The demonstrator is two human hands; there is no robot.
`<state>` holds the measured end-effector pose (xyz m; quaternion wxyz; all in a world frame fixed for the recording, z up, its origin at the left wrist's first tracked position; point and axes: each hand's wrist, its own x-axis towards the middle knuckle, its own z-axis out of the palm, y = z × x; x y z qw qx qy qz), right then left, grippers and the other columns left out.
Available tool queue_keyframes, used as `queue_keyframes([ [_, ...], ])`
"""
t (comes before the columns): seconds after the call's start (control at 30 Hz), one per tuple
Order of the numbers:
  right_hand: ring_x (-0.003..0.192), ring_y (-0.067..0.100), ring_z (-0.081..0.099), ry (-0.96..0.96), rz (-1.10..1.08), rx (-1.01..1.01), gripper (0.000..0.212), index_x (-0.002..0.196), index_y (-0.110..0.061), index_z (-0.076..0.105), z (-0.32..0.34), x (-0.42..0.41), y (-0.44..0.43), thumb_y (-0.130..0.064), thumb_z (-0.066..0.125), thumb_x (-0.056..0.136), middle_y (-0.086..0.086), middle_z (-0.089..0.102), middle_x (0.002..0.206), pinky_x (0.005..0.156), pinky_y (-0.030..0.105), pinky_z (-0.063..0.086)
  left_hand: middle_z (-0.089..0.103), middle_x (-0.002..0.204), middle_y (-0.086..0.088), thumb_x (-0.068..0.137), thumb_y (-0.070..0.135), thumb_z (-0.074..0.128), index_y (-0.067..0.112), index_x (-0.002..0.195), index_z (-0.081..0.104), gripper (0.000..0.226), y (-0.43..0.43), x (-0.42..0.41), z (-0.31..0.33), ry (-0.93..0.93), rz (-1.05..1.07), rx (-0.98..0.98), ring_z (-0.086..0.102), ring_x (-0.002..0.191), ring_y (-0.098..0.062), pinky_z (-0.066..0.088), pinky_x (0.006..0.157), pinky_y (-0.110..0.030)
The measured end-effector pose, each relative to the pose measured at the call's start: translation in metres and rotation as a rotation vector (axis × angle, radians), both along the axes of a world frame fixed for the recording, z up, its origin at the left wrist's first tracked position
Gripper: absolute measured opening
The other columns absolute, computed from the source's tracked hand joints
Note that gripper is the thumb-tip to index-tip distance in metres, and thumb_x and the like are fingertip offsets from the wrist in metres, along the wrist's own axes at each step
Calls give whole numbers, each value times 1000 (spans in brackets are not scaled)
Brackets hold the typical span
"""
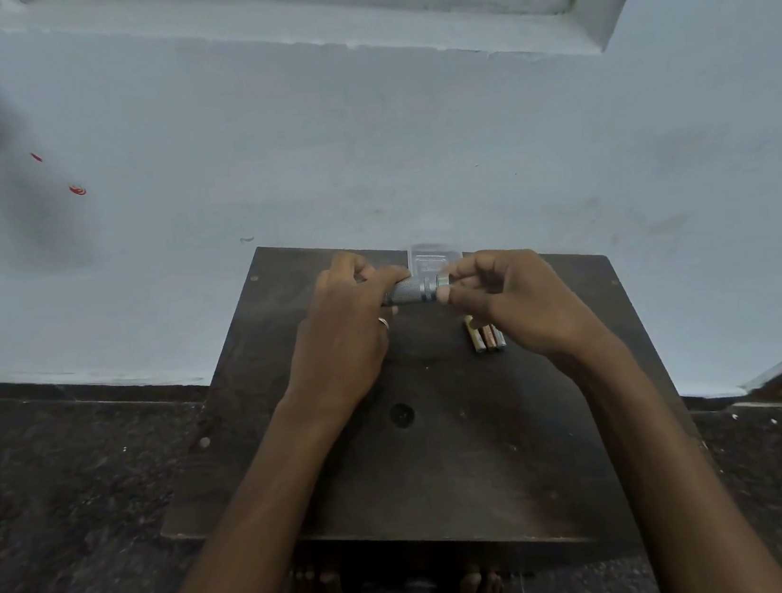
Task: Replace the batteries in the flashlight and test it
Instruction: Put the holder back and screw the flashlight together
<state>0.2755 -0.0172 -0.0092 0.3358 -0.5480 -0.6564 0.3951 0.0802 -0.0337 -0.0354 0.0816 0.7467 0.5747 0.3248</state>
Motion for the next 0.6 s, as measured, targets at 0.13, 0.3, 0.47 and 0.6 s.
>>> queue_keyframes([
  [0.13, 64, 22, 73, -176, -21, 3, 50, 75, -4, 69, -3, -2, 1, -48, 57, 98, 3, 74, 64, 61, 31, 51, 47, 110, -2, 84, 0, 66, 29, 127, 61, 52, 1, 1, -2, -6, -3, -8, 48, 100, -20, 55, 73, -46],
  [0.3, 59, 13, 69, -195, -48, 27, 44, 81, -11, 70, -5, -1, 1, -52, 60, 95, 2, 74, 67, 61, 33, 54, 47, 109, -2, 85, 1, 66, 30, 125, 62, 49, 1, 0, -1, -20, -7, -1, 48, 98, -19, 55, 72, -45],
  [0.47, 63, 9, 59, -9, 8, -19, 23, 104, -19, 67, -2, 2, 3, -17, 80, 84, -2, 71, 74, 62, 28, 46, 47, 109, -2, 85, 1, 66, 30, 124, 63, 49, 0, -1, 0, -22, -1, 7, 47, 98, -17, 54, 71, -42],
  [0.6, 62, 13, 58, -91, -12, 12, 17, 94, -14, 70, -4, 1, 2, -30, 75, 89, 6, 68, 73, 62, 28, 48, 47, 108, -2, 85, 0, 65, 29, 126, 63, 49, 0, -2, 1, -16, -3, -6, 48, 98, -19, 55, 73, -45],
])
